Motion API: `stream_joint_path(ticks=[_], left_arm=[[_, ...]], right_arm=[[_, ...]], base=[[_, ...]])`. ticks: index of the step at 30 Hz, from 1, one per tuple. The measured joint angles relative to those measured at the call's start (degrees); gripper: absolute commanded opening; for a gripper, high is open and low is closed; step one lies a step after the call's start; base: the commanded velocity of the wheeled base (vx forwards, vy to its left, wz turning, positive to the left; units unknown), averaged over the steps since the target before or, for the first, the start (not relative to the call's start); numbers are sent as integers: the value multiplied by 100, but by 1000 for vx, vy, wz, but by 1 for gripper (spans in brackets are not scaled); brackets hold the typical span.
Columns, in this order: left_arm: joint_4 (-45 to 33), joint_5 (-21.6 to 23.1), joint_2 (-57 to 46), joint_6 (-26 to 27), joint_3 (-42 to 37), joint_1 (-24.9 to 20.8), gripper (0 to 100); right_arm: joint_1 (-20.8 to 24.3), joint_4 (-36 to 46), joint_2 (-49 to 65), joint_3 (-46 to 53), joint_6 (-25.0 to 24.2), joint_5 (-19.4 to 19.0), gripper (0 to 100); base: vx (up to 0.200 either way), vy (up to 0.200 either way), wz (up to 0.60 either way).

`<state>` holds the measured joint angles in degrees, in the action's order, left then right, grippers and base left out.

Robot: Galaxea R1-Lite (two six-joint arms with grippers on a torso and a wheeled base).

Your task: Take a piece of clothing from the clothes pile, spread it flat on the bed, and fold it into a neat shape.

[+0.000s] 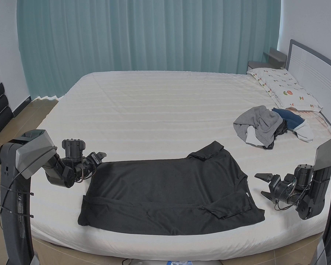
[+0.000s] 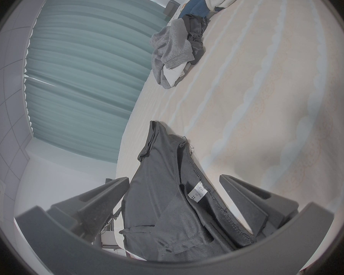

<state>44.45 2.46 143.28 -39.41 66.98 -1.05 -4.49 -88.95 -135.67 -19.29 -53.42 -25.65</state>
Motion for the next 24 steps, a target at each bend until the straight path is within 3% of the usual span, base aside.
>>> stream_joint_path(ticks=[11, 12, 24], left_arm=[[-24, -101, 258, -9, 247, 17, 100], [-27, -101, 267, -9, 268, 12, 0], [-27, -257, 286, -44, 341, 23, 0]], right_arm=[[9, -2, -38, 16, 5, 1, 100], [9, -2, -39, 16, 5, 1, 100], [9, -2, -49, 0, 2, 11, 100]], base=[[0, 0, 0], [0, 0, 0], [0, 0, 0]])
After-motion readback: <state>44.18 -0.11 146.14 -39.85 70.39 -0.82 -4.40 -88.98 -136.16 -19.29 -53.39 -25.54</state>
